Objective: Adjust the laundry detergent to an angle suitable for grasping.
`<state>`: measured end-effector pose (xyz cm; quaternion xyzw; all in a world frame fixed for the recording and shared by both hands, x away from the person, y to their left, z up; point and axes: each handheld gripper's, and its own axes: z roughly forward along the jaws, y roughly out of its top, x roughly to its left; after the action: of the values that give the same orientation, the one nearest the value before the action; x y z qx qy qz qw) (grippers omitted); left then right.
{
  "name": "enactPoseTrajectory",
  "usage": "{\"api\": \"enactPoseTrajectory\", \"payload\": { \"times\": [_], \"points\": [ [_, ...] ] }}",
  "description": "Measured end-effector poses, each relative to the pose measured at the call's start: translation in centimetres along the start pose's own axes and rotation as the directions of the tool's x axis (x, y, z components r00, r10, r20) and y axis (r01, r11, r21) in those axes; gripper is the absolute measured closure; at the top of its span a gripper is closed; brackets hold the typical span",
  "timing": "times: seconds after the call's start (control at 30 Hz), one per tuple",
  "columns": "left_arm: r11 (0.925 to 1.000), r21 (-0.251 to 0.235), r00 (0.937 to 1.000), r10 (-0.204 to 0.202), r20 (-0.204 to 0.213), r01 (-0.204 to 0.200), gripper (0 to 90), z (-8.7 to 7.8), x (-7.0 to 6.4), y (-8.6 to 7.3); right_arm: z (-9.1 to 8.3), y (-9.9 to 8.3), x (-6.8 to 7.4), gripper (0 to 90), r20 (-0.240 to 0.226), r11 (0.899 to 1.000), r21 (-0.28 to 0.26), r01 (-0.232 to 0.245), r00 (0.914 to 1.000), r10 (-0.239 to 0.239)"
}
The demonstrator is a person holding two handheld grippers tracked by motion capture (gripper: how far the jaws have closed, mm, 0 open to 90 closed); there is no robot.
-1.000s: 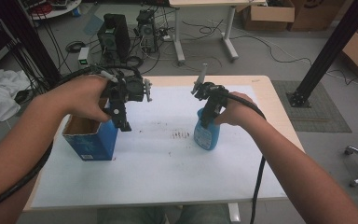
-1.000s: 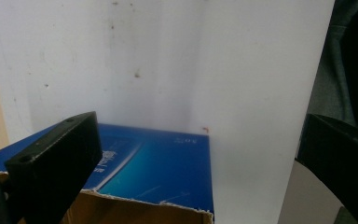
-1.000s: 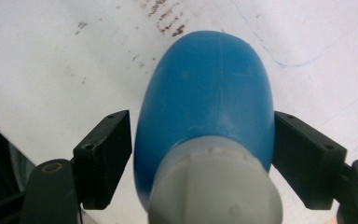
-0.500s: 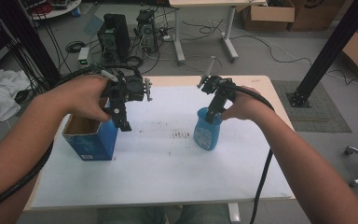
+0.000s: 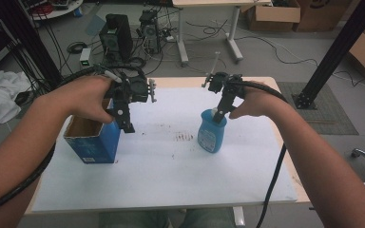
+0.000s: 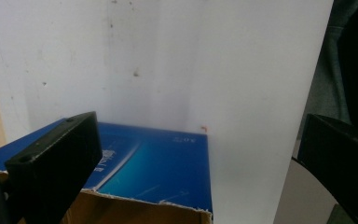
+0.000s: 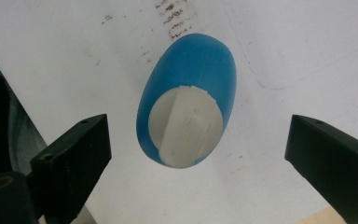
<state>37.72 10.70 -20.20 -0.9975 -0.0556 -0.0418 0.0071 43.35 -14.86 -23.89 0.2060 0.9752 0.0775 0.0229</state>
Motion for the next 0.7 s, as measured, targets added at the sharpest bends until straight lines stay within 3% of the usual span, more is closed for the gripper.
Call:
{"api": "enactPoseTrajectory", "payload": {
  "times": [0.23, 0.43, 0.57, 0.7],
  "points": [
    [1.0000, 0.004, 1.0000, -0.001, -0.001, 0.001, 0.1, -0.2, 0.0, 0.2, -0.6, 0.0, -0.3, 5.4, -0.001, 1.000, -0.012, 0.024, 0.9997, -0.024],
    [1.0000, -0.003, 1.0000, -0.001, -0.003, 0.001, 0.1, -0.2, 0.1, 0.3, -1.2, 0.1, -0.1, 0.5, -0.010, 0.996, -0.031, 0.088, 0.9961, -0.088],
    [1.0000, -0.002, 1.0000, 0.002, 0.001, -0.002, 0.1, -0.1, 0.2, 0.4, -1.8, 0.4, 0.4, 0.0, -0.022, 0.986, -0.043, 0.161, 0.9865, -0.162],
    [1.0000, 0.005, 1.0000, -0.002, 0.006, 0.002, 0.1, 0.1, 0.3, 0.5, -2.2, 0.8, 1.0, 0.0, -0.025, 0.968, -0.038, 0.247, 0.9684, -0.248]
  ]
}}
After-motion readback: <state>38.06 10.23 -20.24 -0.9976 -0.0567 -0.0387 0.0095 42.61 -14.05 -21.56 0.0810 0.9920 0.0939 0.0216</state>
